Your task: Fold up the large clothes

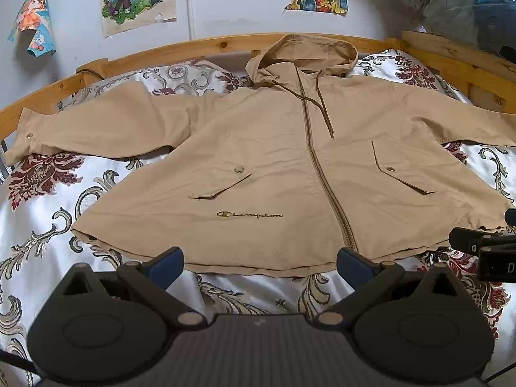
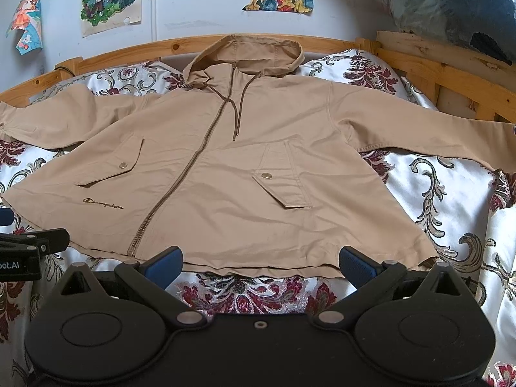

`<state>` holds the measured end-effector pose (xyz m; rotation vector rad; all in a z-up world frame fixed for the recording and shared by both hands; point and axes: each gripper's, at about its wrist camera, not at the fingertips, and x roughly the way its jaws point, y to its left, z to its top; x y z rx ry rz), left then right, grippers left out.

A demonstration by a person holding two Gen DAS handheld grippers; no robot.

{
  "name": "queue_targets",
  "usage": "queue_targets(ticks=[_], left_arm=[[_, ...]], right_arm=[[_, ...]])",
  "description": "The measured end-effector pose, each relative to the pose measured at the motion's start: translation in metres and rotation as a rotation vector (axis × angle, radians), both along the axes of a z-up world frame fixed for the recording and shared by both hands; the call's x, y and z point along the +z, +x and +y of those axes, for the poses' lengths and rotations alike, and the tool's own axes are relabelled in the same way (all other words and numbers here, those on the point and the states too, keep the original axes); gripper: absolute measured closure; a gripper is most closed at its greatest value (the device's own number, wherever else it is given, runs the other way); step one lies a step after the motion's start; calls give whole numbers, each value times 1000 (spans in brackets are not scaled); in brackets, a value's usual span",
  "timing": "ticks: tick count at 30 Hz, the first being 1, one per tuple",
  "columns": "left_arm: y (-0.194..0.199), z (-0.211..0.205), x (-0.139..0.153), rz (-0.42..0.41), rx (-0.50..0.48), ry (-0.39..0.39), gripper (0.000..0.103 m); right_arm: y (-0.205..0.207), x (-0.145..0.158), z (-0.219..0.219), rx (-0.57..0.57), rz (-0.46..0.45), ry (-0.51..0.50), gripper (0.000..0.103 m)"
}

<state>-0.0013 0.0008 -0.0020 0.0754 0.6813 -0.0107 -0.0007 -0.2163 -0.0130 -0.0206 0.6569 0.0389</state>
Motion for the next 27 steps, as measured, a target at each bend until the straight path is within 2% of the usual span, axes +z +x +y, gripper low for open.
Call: queue_targets(ticks=[27], left_arm=[[0,1,1,16,4,-6,1]], right_arm=[[2,-3,-2,-13,21,16,1]])
